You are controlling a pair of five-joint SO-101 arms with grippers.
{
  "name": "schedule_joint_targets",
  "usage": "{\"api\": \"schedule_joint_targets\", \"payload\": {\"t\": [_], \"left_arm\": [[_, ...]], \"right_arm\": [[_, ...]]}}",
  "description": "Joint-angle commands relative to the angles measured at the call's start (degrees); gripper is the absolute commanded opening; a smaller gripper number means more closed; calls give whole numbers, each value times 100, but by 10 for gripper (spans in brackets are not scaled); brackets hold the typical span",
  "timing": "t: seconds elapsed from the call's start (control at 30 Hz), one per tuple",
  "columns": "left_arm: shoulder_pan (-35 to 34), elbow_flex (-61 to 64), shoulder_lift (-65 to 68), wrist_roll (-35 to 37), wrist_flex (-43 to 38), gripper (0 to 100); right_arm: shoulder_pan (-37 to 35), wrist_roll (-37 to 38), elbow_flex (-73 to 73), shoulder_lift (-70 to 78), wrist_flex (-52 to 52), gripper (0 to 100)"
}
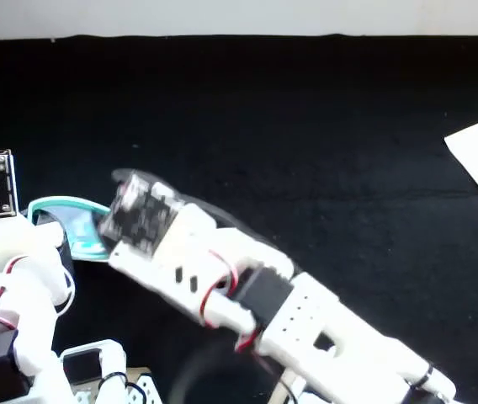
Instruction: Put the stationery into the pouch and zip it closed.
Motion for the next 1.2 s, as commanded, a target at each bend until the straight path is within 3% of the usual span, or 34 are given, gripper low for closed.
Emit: {"api": "schedule_joint_targets", "payload": {"t": [0.0, 0.13, 0.27, 0.5, 0.63, 0.83, 0.97, 1.17], "left_arm": [[75, 154, 66, -18, 0, 7], [75, 154, 66, -9, 0, 7], [75, 154, 84, 9, 0, 7], [75, 154, 101, 18, 0, 7], [75, 154, 110, 18, -9, 7], [92, 154, 110, 343, -211, 7], [119, 163, 119, 378, -237, 7], [119, 163, 119, 378, -237, 7]], "right_arm": [[365, -149, -1332, -84, 875, 192], [611, -800, -2870, -75, 2044, 192], [892, -870, -4119, -66, 3064, 192], [2264, -853, -4716, -4, 4549, 191], [2826, -756, -4330, 4, 5270, 191], [2888, 695, -2703, 4, 6088, 191], [2782, 853, -1420, -13, 5789, 191], [1675, 826, 699, -13, 4453, 190]]}}
